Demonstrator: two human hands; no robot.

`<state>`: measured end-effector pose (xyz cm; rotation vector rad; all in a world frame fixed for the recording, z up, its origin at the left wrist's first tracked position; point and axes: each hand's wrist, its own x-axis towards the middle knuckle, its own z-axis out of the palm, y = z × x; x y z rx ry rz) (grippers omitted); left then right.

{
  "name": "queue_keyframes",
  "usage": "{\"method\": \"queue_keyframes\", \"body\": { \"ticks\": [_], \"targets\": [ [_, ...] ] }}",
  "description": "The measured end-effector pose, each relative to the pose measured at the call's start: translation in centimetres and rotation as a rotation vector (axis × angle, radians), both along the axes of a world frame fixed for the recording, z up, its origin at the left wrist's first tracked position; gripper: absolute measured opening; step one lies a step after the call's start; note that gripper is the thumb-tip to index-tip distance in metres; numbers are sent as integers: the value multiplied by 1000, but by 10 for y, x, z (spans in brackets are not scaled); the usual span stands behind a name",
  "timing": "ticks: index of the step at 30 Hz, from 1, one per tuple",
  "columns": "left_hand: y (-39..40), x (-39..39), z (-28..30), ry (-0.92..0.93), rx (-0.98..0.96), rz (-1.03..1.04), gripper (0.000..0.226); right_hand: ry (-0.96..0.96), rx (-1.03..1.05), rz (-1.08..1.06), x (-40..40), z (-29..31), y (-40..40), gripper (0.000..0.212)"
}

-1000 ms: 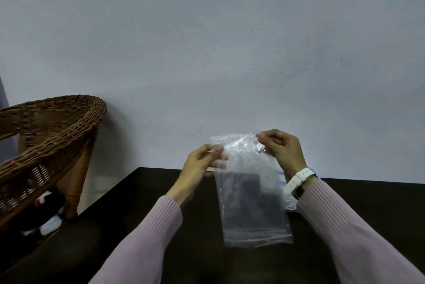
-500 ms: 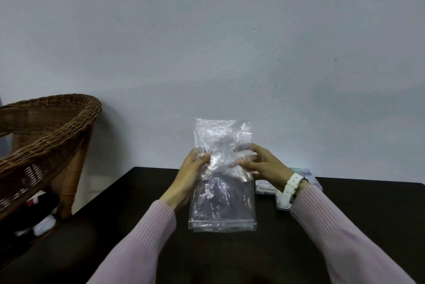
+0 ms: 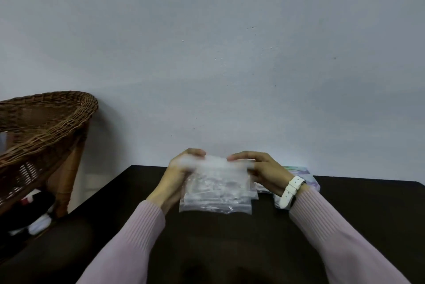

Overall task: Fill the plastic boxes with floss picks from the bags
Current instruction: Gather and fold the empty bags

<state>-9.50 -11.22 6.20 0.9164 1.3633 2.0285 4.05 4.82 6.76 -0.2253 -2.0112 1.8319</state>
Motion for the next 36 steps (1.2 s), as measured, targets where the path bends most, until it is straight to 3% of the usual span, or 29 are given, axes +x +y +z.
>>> {"method": "queue_keyframes", "body": {
  "ticks": [2, 4, 6, 8, 11, 14, 16, 21, 25, 28, 31, 33, 36],
  "targets": [
    [-3, 1, 1, -84, -1, -69, 20, -4, 8, 0, -2, -1, -1, 44],
    [-7, -3, -1, -279, 13, -183, 33, 24, -30, -38, 0, 4, -7, 38],
    [-12, -8, -4, -347, -14, -258, 46, 74, -52, -93, 1, 8, -12, 33],
    [-14, -11, -9, -245, -94, -297, 51, 90, -53, -132, -2, 7, -13, 32],
    [-11, -12, -14, -57, -179, -171, 44, 72, -155, -144, -7, 5, -15, 30],
    [-7, -15, -18, -47, -111, -82, 51, 30, -414, 50, -6, 1, -19, 30],
    [-6, -17, -18, -47, -73, -39, 49, -47, -462, 156, -4, -1, -21, 32],
    [-5, -10, -16, 48, -132, 1, 35, -207, -248, 193, -6, -7, -25, 32],
    [-7, -6, -16, 139, -202, -39, 37, -116, -179, 188, -6, -8, -22, 39],
    [-9, -8, -16, 72, -144, -62, 36, -28, -266, 218, -3, -7, -20, 43],
    [-10, -6, -13, -135, -68, -143, 24, 6, -349, 226, -1, -6, -21, 37],
    [-8, -8, -14, -212, -60, -167, 33, -17, -361, 219, 0, -6, -21, 36],
    [-7, -9, -16, -133, -116, -124, 44, -38, -380, 206, 0, -8, -20, 35]
  ]
}}
